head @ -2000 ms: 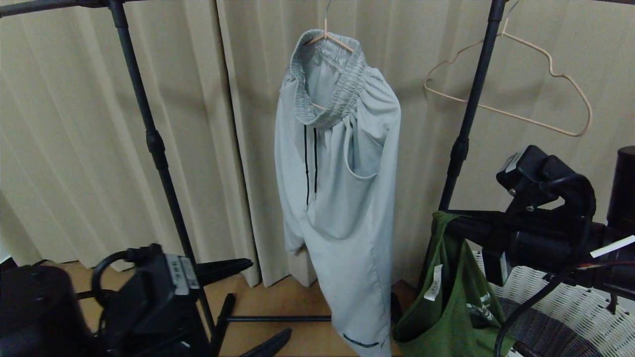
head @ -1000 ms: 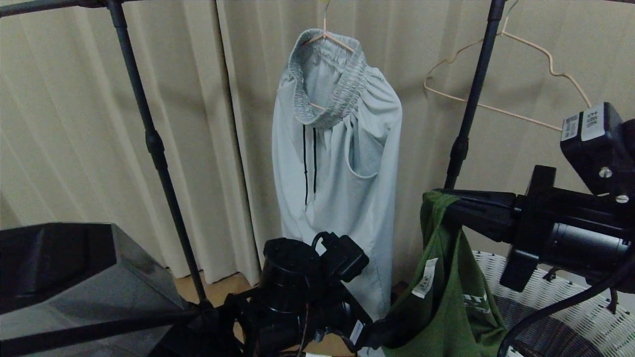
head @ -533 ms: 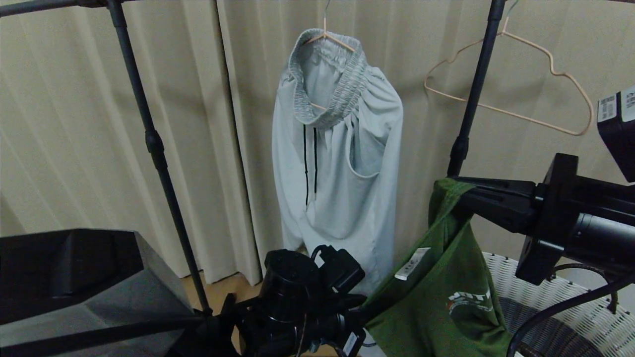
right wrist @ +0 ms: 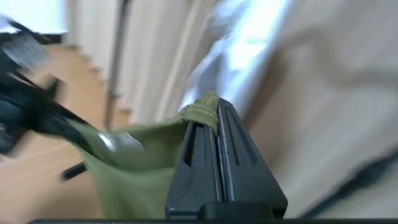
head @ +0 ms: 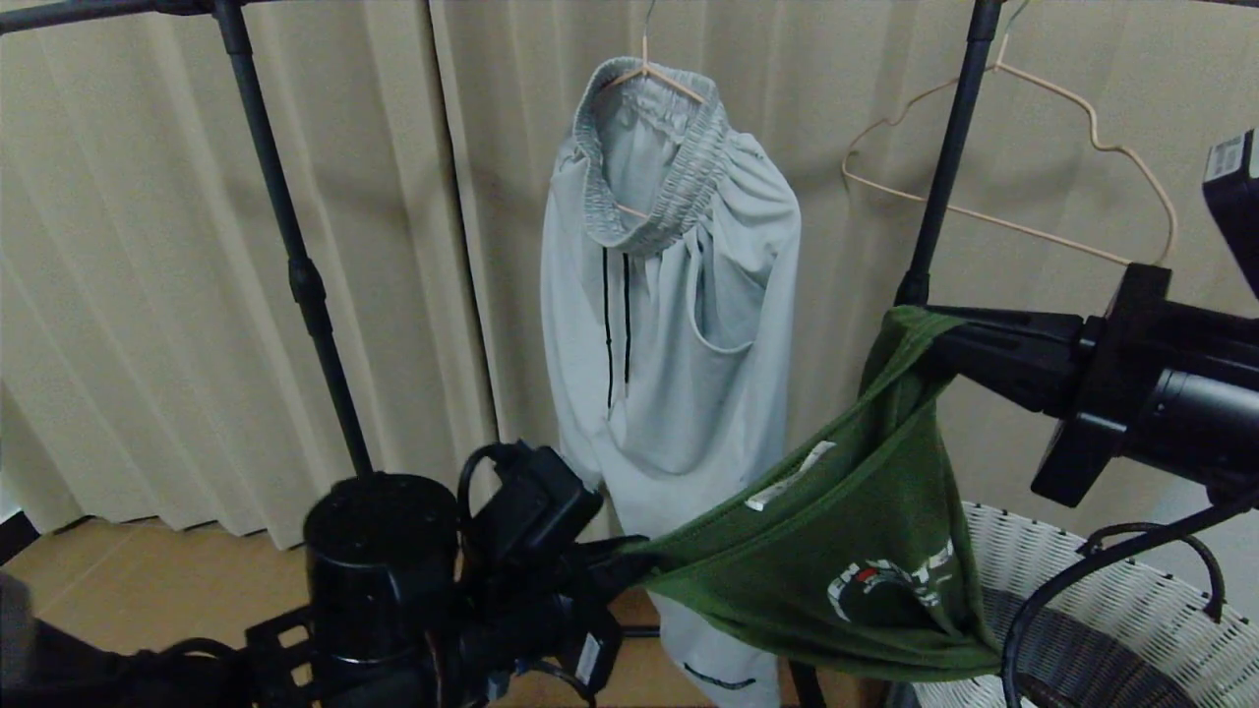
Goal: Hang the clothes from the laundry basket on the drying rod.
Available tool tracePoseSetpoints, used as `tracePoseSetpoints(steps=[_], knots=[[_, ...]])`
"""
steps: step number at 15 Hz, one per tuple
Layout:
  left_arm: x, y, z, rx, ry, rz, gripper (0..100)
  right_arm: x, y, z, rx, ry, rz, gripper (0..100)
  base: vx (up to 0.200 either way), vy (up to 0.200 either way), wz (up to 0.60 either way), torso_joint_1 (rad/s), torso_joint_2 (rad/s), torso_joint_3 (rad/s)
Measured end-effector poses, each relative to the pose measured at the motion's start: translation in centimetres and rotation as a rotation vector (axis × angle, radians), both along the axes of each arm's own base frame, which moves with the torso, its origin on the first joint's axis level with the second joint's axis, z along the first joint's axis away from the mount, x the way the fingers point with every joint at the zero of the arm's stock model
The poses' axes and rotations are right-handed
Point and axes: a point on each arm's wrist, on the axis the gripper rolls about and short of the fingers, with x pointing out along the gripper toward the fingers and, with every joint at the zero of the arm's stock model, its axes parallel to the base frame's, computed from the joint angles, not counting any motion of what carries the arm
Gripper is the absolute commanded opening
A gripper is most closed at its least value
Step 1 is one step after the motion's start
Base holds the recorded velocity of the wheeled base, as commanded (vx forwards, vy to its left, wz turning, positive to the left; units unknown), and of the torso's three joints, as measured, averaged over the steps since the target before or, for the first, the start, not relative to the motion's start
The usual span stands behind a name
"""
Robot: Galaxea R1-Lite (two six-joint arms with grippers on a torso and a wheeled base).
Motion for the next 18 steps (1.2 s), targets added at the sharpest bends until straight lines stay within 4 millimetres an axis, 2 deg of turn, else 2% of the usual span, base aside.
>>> tracePoseSetpoints(steps=[3,5,8,9,10,11,15,18], knots=[[1.8,2.0,6.0,0.005,-0.021,0.097,0,0.9,-1.3,1.7,0.03,-0.05,-0.08,0,0.0,0.0,0.0,0.0,0.0,0.0],[2.5,3.3,11.9,-0.039,-0.086,0.164,0,1.3,-2.0,2.9,0.051,-0.085,-0.117,0,0.0,0.0,0.0,0.0,0.0,0.0],[2.2,4.8,20.0,-0.144,-0.252,0.274,0,1.7,-2.3,4.5,0.092,-0.12,-0.139,0,0.0,0.0,0.0,0.0,0.0,0.0],[2.1,5.1,21.7,-0.164,-0.292,0.295,0,1.9,-2.4,4.9,0.098,-0.127,-0.147,0,0.0,0.0,0.0,0.0,0.0,0.0],[2.0,5.3,22.7,-0.175,-0.318,0.31,0,2.2,-2.5,4.9,0.098,-0.127,-0.157,0,0.0,0.0,0.0,0.0,0.0,0.0],[2.0,5.3,22.7,-0.169,-0.316,0.314,0,2.4,-2.6,4.8,0.095,-0.12,-0.166,0,0.0,0.0,0.0,0.0,0.0,0.0],[2.0,4.5,19.4,-0.09,-0.232,0.313,0,2.7,-2.6,3.4,0.073,-0.076,-0.175,0,0.0,0.0,0.0,0.0,0.0,0.0],[1.8,4.5,18.8,-0.078,-0.22,0.317,0,2.7,-2.6,3.3,0.072,-0.074,-0.176,0,0.0,0.0,0.0,0.0,0.0,0.0]])
